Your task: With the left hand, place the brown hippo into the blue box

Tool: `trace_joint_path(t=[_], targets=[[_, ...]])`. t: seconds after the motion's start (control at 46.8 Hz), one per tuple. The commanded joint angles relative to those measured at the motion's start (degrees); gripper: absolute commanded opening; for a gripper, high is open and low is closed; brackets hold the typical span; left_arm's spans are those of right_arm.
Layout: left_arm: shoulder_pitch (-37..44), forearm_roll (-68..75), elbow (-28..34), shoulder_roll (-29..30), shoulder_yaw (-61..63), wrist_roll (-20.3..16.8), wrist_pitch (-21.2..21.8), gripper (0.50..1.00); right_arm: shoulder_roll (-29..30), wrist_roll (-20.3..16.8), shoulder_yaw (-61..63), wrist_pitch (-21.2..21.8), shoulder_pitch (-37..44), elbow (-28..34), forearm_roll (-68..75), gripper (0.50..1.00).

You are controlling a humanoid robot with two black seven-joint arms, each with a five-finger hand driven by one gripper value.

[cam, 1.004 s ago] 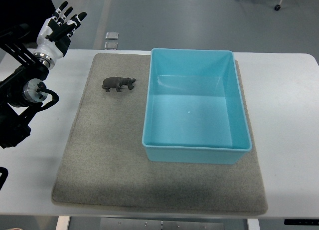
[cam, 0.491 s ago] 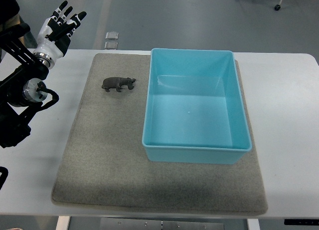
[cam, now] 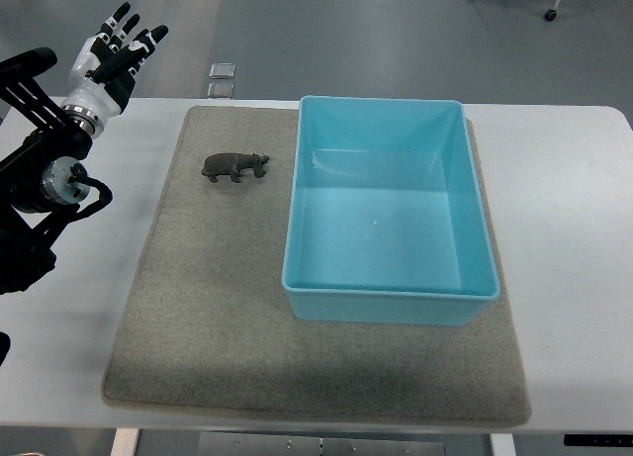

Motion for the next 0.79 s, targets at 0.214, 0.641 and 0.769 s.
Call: trace_joint_path(t=[0.214, 0.641, 0.769], targets=[[0.54, 11.42, -0.08, 0.12, 0.30, -0.29, -0.79, 0.994, 0.00, 0.00, 0.00, 0.00, 0.00, 0.00, 0.00, 0.936], [1.42, 12.93, -0.51, 0.03, -0.05, -0.29, -5.71, 0.994, 0.00, 0.00, 0.00, 0.00, 0.00, 0.00, 0.00, 0.936], [1.33, 13.72, -0.60, 0.21, 0.22, -0.11, -6.32, 0.994, 0.00, 0.00, 0.00, 0.00, 0.00, 0.00, 0.00, 0.936]])
